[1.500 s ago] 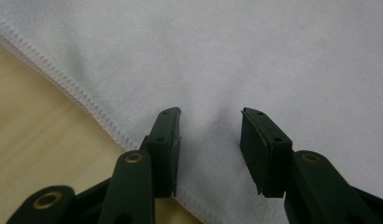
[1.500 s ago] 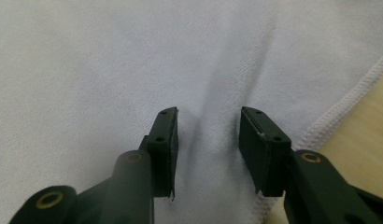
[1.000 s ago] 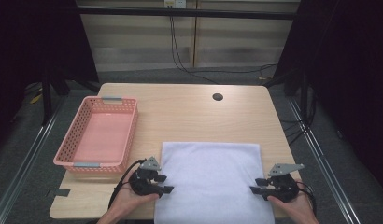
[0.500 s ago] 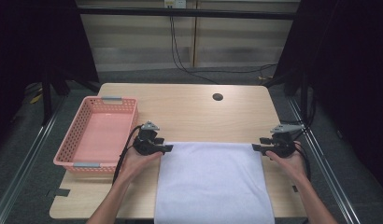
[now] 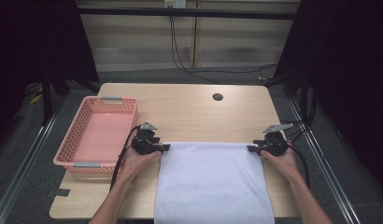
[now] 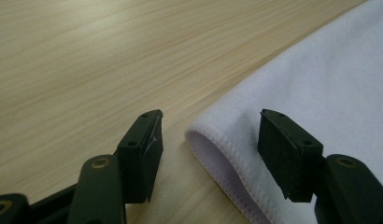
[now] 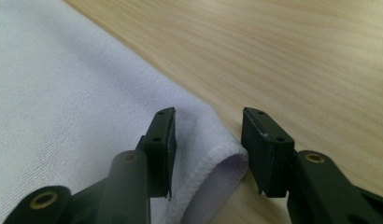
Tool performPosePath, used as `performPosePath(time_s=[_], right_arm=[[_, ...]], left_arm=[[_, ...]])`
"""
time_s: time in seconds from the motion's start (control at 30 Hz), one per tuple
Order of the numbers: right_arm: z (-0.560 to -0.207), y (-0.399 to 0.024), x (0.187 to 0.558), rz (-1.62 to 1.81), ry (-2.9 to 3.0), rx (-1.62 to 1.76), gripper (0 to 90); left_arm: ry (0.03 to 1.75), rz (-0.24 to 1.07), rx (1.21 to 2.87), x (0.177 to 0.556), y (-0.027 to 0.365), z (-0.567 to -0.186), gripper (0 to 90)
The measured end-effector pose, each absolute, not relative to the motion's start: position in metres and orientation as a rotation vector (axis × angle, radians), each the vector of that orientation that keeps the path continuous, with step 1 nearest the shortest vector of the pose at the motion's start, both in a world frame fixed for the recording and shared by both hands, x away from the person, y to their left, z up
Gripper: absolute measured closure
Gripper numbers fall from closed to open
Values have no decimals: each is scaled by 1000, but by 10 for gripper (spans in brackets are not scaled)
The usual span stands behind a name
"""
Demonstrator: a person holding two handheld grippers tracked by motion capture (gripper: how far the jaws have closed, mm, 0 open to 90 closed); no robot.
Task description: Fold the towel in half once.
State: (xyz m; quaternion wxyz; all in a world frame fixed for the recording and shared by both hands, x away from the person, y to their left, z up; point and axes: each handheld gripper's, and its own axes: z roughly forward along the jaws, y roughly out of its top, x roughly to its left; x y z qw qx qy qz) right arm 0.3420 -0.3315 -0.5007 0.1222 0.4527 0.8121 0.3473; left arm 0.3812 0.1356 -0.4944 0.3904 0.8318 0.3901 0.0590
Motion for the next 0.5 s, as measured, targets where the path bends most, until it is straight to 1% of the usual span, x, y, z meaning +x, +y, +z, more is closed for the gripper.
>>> performPosePath(time_s=[0.03, 0.1, 0.17, 0.2, 0.27, 0.3, 0.37, 0.43, 0.47, 0.5], right_arm=[[-501, -333, 342, 1025, 2376, 1319, 624], [-500, -332, 342, 1031, 2393, 1318, 706], [-501, -331, 341, 1040, 2402, 1314, 760], [-501, -331, 342, 1046, 2412, 1312, 781], [-501, -331, 342, 1061, 2415, 1317, 799], [-501, -331, 342, 1060, 2415, 1325, 808], [-501, -332, 342, 1066, 2415, 1323, 820], [-501, -332, 342, 1066, 2412, 1330, 825], [-501, -332, 343, 1071, 2412, 1332, 830], [-501, -332, 343, 1071, 2412, 1332, 830]], left_arm=[[990, 152, 2141, 383, 134, -499, 403], [967, 144, 2142, 385, 134, -501, 403], [939, 124, 2144, 386, 133, -501, 408], [933, 135, 2148, 386, 132, -501, 417], [914, 140, 2166, 387, 131, -501, 434], [917, 138, 2159, 387, 129, -501, 461], [891, 180, 2181, 387, 125, -501, 521], [873, 175, 2180, 388, 124, -502, 571], [865, 158, 2178, 388, 124, -502, 698], [859, 131, 2172, 388, 124, -503, 698]])
